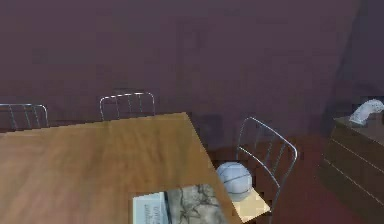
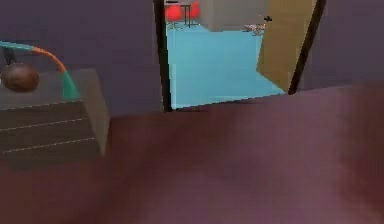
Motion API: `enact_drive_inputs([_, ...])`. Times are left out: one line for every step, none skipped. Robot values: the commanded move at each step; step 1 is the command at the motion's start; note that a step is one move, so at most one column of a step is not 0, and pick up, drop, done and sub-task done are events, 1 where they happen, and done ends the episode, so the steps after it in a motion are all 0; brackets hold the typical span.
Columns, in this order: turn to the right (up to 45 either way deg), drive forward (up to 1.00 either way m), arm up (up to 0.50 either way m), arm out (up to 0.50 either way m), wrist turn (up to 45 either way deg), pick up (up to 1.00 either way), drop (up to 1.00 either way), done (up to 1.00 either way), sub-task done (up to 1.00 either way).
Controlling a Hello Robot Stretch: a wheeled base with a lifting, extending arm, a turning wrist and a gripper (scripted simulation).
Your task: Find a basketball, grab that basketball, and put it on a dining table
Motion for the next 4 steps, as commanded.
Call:
enact_drive_inputs([-45.0,0.00,0.00,0.00,0.0,0.00,0.00,0.00,0.00])
enact_drive_inputs([-27.0,0.00,0.00,0.00,0.0,0.00,0.00,0.00,0.00])
enact_drive_inputs([45.0,0.00,0.00,0.00,0.0,0.00,0.00,0.00,0.00])
enact_drive_inputs([45.0,0.00,0.00,0.00,0.0,0.00,0.00,0.00,0.00])
